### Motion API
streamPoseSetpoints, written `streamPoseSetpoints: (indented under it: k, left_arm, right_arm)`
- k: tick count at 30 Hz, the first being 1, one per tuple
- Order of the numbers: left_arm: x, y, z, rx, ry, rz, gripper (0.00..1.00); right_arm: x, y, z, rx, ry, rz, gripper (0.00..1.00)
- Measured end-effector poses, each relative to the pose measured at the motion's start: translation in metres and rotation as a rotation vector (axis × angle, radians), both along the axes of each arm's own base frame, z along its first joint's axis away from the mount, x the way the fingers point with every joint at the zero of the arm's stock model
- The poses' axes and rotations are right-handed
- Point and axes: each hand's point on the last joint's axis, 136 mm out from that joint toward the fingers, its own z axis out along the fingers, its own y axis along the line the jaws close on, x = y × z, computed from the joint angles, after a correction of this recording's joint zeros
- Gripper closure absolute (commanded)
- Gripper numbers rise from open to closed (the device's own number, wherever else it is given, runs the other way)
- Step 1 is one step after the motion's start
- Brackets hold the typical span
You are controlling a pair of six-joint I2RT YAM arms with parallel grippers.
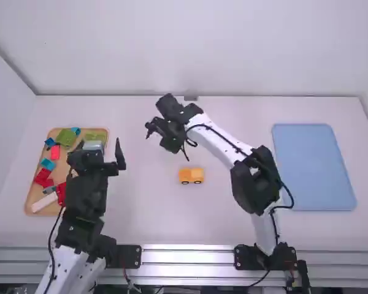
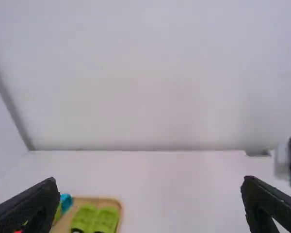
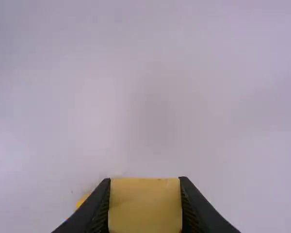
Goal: Assemble lego blocks to make yellow taxi
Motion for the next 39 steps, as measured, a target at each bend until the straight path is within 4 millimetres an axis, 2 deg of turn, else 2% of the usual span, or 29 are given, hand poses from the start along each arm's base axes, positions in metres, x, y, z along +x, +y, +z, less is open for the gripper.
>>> streamPoseSetpoints:
  k: [1,2,5,13,19,25,29,32,36,38,39]
  left_arm:
    - [-0.009,0.006,0.002,-0.003,-0.016,0.027,0.01]
    - [-0.009,0.006,0.002,-0.003,-0.016,0.027,0.01]
    - [-0.025,0.018,0.000,-0.007,-0.027,0.081,0.01]
    - [-0.035,0.033,-0.002,-0.024,-0.033,0.166,0.01]
    - [-0.036,0.036,-0.003,-0.030,-0.032,0.182,0.01]
    - [-0.036,0.036,-0.005,-0.030,-0.023,0.183,0.01]
    - [-0.036,0.036,-0.008,-0.031,-0.012,0.183,0.01]
    - [-0.036,0.036,-0.008,-0.034,-0.012,0.183,0.01]
    - [-0.036,0.036,-0.009,-0.034,-0.009,0.183,0.01]
    - [-0.036,0.036,-0.009,-0.034,-0.010,0.183,0.01]
    - [-0.036,0.036,-0.009,-0.034,-0.010,0.183,0.01]
  right_arm:
    - [-0.007,0.008,-0.006,-0.031,0.019,0.057,0.87]
    - [-0.007,0.008,-0.006,-0.031,0.019,0.057,0.87]
    - [-0.028,0.025,-0.028,-0.119,0.065,0.205,0.87]
    - [-0.064,0.038,-0.068,-0.271,0.080,0.370,0.89]
    - [-0.060,0.045,-0.081,-0.256,0.057,0.378,0.88]
    - [-0.062,0.034,-0.098,-0.275,0.084,0.363,0.87]
    - [-0.062,0.036,-0.104,-0.262,0.082,0.363,0.80]
    - [-0.063,0.036,-0.110,-0.255,0.081,0.364,0.79]
    - [-0.067,0.030,-0.116,-0.271,0.101,0.364,0.74]
    - [-0.067,0.031,-0.116,-0.269,0.100,0.363,0.62]
    - [-0.067,0.031,-0.116,-0.268,0.098,0.362,0.51]
